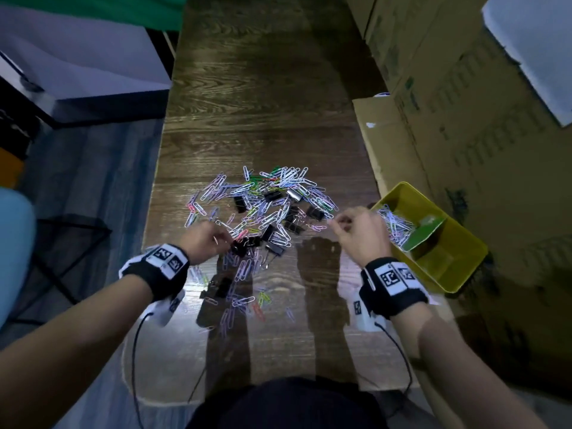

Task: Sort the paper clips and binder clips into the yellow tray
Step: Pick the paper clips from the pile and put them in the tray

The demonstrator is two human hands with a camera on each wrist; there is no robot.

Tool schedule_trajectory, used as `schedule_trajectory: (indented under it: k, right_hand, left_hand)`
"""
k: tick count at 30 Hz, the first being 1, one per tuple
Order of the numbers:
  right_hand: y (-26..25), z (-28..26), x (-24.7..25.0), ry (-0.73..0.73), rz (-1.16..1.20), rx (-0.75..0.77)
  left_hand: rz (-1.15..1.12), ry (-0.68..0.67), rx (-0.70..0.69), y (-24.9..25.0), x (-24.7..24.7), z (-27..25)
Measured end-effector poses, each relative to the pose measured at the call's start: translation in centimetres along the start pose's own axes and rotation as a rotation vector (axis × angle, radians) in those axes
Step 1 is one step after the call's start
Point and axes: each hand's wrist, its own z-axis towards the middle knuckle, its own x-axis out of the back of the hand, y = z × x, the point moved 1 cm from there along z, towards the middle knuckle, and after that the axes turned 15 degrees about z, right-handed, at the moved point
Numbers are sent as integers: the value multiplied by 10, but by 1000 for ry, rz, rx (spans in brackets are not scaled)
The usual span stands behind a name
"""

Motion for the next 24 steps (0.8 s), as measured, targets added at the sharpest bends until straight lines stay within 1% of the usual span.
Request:
schedule_trajectory:
  k: [1,3,5,6,8,11,12,13,14,16,17,20,22,24]
  right_hand:
    - [-8,-6,-14,-90,18,40]
    - [-23,-18,-46,-320,19,103]
    - [-36,-34,-78,-549,-5,127]
    - [-40,-42,-93,-635,-27,124]
    - [-45,-54,-116,-716,-69,119]
    - [-44,-64,-136,-814,-93,161]
    - [-42,-66,-139,-847,-96,152]
    - [-40,-69,-143,-861,-90,115]
    - [-38,-72,-145,-844,-91,58]
    - [-33,-76,-144,-765,-123,-61]
    - [-29,-77,-141,-737,-143,-105]
    - [-16,-81,-132,-755,-223,-220]
    - [-11,-83,-130,-757,-225,-224]
    - [-15,-83,-136,-742,-202,-222]
  left_hand:
    - [41,-25,-14,-7,-10,-7]
    - [64,-62,-74,-18,-30,-20]
    - [86,-116,-138,-21,-50,-32]
    - [111,-148,-161,-21,-60,-36]
    - [163,-164,-188,-21,-74,-41]
    - [216,-104,-209,-22,-86,-40]
    - [215,-87,-224,-22,-87,-39]
    - [201,-68,-246,-23,-88,-38]
    - [181,-53,-268,-24,-88,-37]
    - [136,-9,-294,-31,-84,-37]
    - [103,23,-283,-37,-79,-37]
    - [-14,144,-143,-68,-59,-30]
    - [-41,219,-29,-90,-45,-21]
    - [-57,247,60,-106,-35,-8]
